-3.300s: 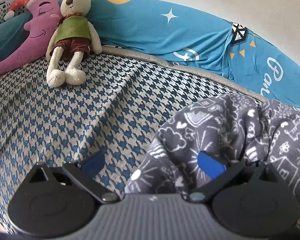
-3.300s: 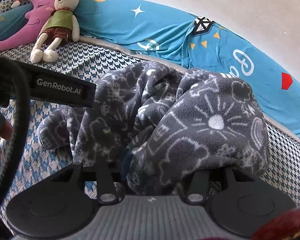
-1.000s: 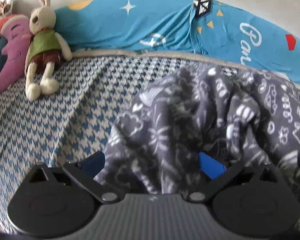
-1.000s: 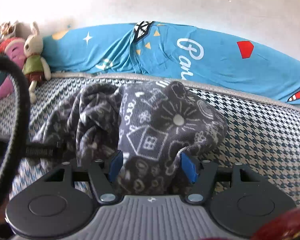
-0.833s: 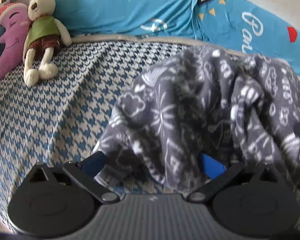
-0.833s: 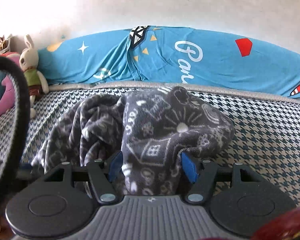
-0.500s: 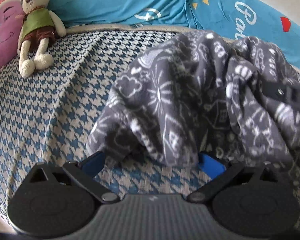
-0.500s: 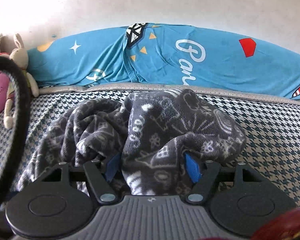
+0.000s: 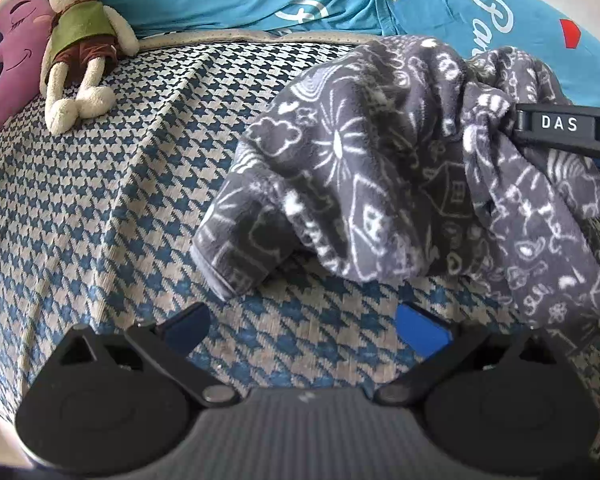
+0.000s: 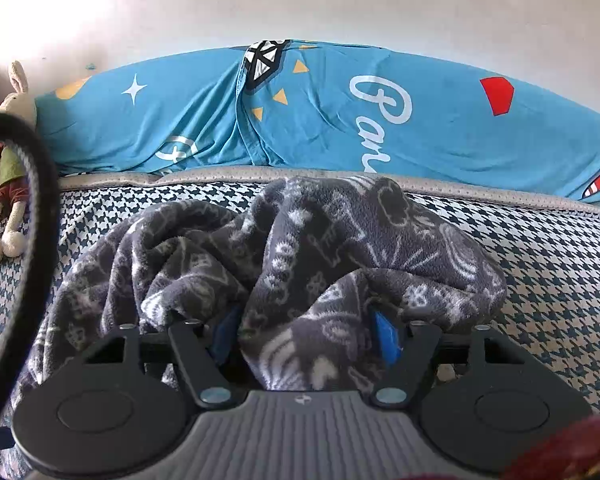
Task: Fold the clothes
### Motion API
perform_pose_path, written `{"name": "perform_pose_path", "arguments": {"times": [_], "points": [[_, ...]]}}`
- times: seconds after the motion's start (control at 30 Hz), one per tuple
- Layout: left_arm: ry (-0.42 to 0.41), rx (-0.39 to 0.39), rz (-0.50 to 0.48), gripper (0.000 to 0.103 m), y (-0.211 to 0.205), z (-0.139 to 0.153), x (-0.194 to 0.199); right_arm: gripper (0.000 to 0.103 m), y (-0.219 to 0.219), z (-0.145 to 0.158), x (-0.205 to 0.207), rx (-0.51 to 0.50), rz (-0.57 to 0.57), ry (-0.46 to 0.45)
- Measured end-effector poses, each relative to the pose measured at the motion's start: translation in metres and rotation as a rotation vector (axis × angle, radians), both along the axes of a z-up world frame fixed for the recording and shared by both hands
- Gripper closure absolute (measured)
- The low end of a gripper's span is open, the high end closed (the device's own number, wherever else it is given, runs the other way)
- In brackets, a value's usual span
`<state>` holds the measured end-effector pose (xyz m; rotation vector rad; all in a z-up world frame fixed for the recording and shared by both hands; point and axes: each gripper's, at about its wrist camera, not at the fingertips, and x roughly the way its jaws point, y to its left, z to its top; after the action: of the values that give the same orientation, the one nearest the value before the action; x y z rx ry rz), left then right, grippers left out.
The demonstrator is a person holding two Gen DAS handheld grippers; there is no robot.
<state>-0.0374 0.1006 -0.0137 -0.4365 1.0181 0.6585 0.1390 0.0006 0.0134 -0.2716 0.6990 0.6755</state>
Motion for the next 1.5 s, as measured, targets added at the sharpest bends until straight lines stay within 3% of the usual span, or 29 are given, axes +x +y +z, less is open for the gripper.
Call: {"name": "perform_pose_path", "arguments": {"times": [0.27,0.43,0.6,0.73,1.0,1.17,1.5], "points": [[0.01,0.011,0.008,0.0,0.001,-0.001,-0.005,0.055,0.008,-0.002,-0.004,0.003,0.02,-0.047],[0.017,0.018,0.014,0.0,0.003,-0.001,-0.007,0.068,0.006,0.006,-0.009,0.067,0.057,-0.082],[-0.001,0.044,0.066,0.0,0.012,0.006,-0.016,0.07,0.002,0.024,-0.026,0.2,0.2,-0.131],[-0.044,0.065,0.163,0.0,0.038,0.018,-0.031,0.07,0.002,0.032,-0.045,0.261,0.337,-0.139],[-0.199,0.074,0.326,0.0,0.082,0.051,-0.066,0.07,0.007,0.025,-0.096,0.219,0.577,-0.161],[-0.254,0.075,0.295,0.0,0.08,0.063,-0.066,0.07,0.003,0.014,-0.118,0.179,0.65,-0.14],[-0.39,0.06,0.07,0.0,0.042,0.075,-0.032,0.073,-0.011,-0.003,-0.153,0.086,0.769,-0.111]]}}
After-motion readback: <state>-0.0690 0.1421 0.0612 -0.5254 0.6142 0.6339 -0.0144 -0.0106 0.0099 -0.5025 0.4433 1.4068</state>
